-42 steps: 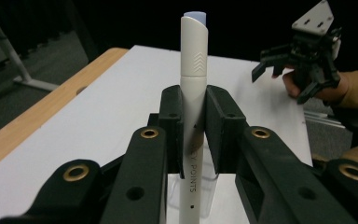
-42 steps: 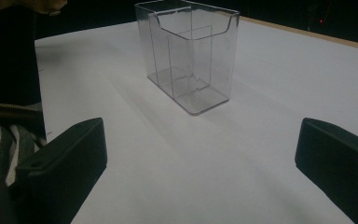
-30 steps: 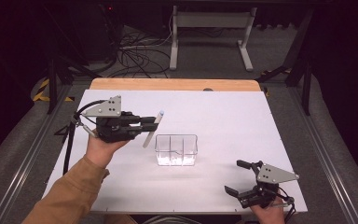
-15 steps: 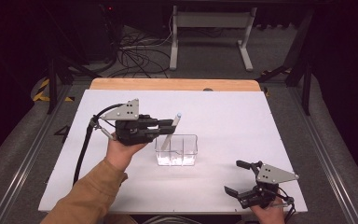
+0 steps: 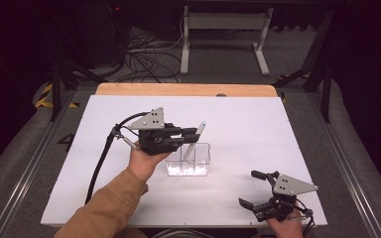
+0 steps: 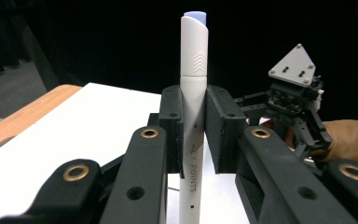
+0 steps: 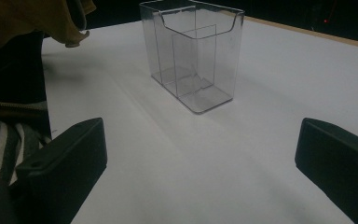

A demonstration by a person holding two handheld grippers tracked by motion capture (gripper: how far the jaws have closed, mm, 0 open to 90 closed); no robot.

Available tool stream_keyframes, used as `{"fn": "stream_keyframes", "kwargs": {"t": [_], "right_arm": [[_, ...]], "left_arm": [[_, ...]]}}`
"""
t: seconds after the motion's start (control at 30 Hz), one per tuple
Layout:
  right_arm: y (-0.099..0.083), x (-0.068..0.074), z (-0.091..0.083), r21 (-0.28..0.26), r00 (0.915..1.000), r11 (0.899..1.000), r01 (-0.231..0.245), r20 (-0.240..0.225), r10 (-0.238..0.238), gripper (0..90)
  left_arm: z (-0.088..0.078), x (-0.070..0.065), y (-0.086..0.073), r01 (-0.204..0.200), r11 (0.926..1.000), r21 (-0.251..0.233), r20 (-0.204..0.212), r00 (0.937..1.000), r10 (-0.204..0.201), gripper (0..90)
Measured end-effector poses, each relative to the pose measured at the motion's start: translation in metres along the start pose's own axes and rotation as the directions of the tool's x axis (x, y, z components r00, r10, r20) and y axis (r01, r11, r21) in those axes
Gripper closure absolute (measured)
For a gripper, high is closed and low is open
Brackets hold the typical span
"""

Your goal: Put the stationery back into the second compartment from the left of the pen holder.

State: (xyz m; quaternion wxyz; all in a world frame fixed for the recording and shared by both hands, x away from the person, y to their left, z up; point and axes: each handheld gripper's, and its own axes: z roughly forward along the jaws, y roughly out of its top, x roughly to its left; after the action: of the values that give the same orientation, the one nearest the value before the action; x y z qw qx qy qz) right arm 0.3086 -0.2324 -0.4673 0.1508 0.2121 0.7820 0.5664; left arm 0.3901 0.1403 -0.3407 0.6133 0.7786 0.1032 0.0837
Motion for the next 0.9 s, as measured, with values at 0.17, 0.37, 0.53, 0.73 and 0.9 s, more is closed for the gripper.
{"fn": "stream_keyframes", "kwargs": {"t": [0.17, 0.37, 0.53, 0.73, 0.9], "right_arm": [[0.0, 0.0, -0.001, -0.001, 1.0, 1.0, -0.003, -0.001, 0.003, 2.7], [0.0, 0.0, -0.001, -0.009, 1.0, 1.0, -0.004, -0.005, 0.004, 2.6], [0.0, 0.0, -0.001, -0.011, 1.0, 1.0, -0.005, -0.006, 0.005, 2.4], [0.0, 0.0, -0.001, -0.006, 0.9999, 1.0, -0.007, -0.009, 0.007, 2.4], [0.0, 0.0, -0.001, -0.004, 0.9999, 1.0, -0.003, -0.01, 0.003, 2.5]], "left_arm": [[0.005, 0.002, -0.002, 0.011, 0.9999, -0.007, -0.004, 0.9999, -0.011, 78.0], [0.005, 0.004, -0.006, 0.011, 0.9999, 0.007, -0.012, 0.9999, -0.011, 77.9], [0.007, 0.008, -0.013, 0.031, 0.9995, -0.003, -0.011, 0.9995, -0.031, 77.9], [0.009, 0.011, -0.024, 0.027, 0.9996, 0.004, -0.023, 0.9994, -0.027, 77.9], [0.012, 0.011, -0.031, 0.031, 0.9992, 0.024, -0.023, 0.9993, -0.031, 77.9]]}}
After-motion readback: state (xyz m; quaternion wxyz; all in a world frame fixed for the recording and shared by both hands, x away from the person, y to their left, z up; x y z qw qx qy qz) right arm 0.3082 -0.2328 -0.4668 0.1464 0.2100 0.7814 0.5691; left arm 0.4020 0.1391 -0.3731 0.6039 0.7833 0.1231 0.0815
